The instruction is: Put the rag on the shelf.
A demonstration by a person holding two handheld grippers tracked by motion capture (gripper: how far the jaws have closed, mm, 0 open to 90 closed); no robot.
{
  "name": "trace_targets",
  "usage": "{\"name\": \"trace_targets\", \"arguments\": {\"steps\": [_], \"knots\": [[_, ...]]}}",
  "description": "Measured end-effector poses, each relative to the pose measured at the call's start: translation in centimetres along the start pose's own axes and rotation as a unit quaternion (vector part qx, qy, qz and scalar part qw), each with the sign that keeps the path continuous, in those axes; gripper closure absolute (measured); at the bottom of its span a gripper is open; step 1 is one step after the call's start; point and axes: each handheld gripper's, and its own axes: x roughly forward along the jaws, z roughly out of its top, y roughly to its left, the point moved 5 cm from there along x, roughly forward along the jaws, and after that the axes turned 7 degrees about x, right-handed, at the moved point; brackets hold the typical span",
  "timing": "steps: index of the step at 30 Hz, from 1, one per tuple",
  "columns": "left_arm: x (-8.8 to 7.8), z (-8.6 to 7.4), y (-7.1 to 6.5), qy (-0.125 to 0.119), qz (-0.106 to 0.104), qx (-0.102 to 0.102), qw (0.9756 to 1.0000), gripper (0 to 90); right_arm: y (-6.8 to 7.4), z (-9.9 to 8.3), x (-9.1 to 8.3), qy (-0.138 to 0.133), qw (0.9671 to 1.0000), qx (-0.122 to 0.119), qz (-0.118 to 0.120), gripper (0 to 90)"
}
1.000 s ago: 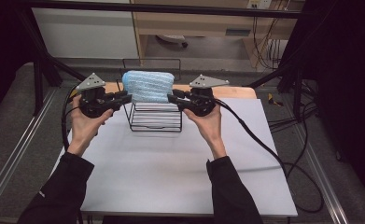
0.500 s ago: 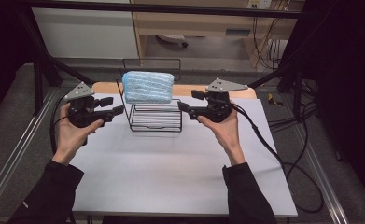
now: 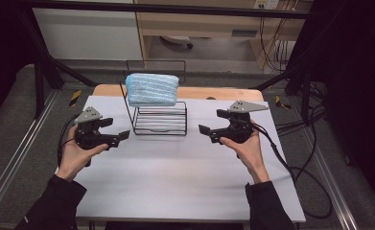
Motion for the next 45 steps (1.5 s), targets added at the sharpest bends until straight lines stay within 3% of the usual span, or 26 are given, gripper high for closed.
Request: {"name": "trace_targets", "arguments": {"steps": [11, 22, 35, 45], "knots": [[1.3, -5.0, -1.7, 0.025, -0.015, 0.003, 0.9996, 7.7, -1.9, -6.1, -0.8, 0.033, 0.9988, 0.028, -0.021, 1.6], [1.9, -9.3, -2.0, 0.040, -0.029, -0.005, 0.9988, 8.0, -3.9, -11.8, -2.5, 0.071, 0.9959, 0.046, -0.031, 0.7], [1.7, -11.7, -1.9, 0.046, -0.026, 0.008, 0.9986, 8.0, -6.3, -16.5, -5.3, 0.082, 0.9930, 0.074, -0.041, 0.8], [1.6, -12.3, -1.9, 0.046, -0.030, 0.005, 0.9985, 7.9, -6.5, -17.0, -5.9, 0.082, 0.9929, 0.073, -0.045, 0.8]]}}
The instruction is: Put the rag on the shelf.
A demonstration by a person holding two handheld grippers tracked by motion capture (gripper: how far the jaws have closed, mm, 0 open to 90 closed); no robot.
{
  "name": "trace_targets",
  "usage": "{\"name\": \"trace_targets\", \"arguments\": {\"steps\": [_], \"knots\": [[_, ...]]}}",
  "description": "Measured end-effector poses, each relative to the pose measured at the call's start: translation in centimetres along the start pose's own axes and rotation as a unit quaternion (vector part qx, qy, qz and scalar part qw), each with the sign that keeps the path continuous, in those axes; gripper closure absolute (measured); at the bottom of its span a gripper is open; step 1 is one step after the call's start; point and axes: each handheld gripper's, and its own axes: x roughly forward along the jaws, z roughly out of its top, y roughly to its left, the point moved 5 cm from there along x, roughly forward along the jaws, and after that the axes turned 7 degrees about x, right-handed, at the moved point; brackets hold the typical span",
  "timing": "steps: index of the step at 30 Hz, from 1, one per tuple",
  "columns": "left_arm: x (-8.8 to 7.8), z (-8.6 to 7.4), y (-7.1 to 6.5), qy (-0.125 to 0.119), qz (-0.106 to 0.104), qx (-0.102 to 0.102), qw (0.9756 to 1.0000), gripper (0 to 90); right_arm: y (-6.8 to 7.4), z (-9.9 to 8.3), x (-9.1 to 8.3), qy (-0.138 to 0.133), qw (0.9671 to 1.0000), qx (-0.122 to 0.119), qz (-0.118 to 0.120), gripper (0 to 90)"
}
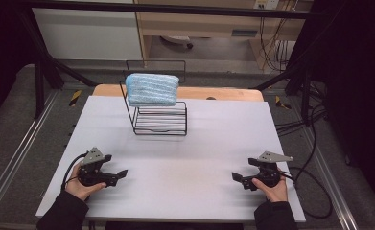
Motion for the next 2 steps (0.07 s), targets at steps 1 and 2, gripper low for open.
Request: {"name": "trace_targets", "arguments": {"steps": [1, 2], "knots": [[0.01, 0.03, -0.01, 0.000, 0.000, 0.000, 1.0000, 7.9, 0.02, 0.01, -0.02, 0.000, 1.0000, 0.002, 0.000, 0.8], [0.02, 0.07, -0.01, -0.001, 0.001, -0.001, 1.0000, 7.9, 0.01, 0.02, -0.03, -0.002, 1.0000, 0.002, 0.000, 0.8]]}}
